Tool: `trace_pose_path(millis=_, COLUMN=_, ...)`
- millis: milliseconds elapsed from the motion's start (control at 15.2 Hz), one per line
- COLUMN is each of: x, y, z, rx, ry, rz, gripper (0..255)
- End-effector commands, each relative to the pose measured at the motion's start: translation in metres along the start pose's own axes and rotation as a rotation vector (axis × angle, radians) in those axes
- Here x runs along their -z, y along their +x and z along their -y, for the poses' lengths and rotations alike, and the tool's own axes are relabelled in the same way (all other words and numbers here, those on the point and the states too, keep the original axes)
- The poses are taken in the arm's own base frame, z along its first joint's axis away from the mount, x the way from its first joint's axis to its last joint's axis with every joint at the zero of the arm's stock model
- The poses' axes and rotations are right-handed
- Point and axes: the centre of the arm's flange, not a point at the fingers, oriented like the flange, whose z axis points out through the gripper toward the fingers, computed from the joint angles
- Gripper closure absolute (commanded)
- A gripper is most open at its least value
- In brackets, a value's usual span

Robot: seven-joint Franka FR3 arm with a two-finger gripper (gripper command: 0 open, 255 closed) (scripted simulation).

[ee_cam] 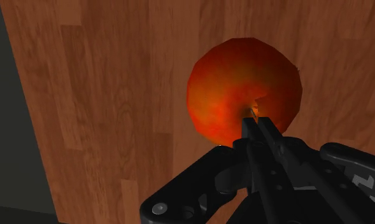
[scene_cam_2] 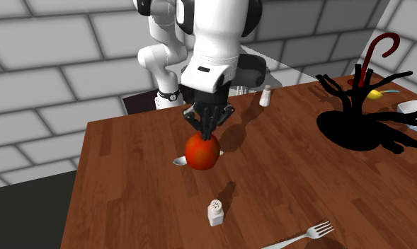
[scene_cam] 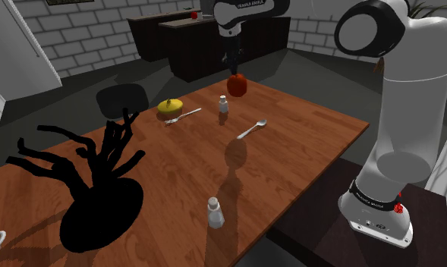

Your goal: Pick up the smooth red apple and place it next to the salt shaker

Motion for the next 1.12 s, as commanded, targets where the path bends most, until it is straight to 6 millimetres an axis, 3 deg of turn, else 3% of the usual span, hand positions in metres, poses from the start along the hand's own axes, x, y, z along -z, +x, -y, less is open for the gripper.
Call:
trace_pose_path(millis=0, x=0.011, y=0.001, z=-0.001, rx=0.000, ry=0.000, rz=0.000, gripper=255)
trace_pose_path(millis=396, x=0.041, y=0.001, z=-0.004, rx=0.000, ry=0.000, rz=0.000, gripper=255)
trace_pose_path(millis=1056, x=0.054, y=-0.094, z=0.086, rx=0.000, ry=0.000, rz=0.000, gripper=255)
